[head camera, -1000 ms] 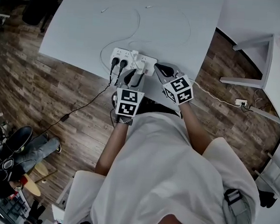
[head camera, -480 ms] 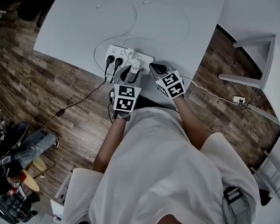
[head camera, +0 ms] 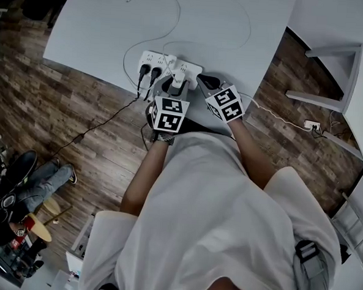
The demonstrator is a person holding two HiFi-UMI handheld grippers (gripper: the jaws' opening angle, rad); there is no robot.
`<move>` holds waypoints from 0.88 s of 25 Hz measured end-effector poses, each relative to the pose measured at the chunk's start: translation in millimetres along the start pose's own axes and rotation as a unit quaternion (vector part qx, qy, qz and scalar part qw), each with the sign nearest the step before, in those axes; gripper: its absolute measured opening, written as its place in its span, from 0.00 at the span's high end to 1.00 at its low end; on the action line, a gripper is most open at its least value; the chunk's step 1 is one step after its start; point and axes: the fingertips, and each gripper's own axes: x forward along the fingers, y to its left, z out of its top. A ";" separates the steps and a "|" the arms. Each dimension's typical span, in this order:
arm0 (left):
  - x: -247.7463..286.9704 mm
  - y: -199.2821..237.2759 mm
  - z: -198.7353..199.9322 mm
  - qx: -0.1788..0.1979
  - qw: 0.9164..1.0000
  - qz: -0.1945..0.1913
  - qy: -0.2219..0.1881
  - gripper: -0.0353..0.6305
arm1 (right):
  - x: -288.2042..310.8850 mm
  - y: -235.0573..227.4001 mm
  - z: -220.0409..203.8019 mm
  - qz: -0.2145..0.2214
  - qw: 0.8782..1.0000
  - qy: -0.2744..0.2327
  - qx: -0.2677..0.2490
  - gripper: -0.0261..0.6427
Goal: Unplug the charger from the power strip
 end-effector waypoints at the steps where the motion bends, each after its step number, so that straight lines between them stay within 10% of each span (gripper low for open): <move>1: 1.4 0.5 -0.3 -0.002 1.000 0.000 0.000 0.71 | 0.0 0.1 0.4 -0.001 1.000 -0.002 0.000 0.96; 11: 1.3 5.1 -2.0 -0.061 0.998 -0.006 -0.023 0.72 | -0.9 0.2 1.7 -0.014 1.000 -0.018 -0.005 0.96; 22: 1.5 2.2 -0.2 0.026 0.999 0.020 0.007 0.71 | 0.0 0.6 1.9 -0.015 1.000 -0.023 -0.003 0.95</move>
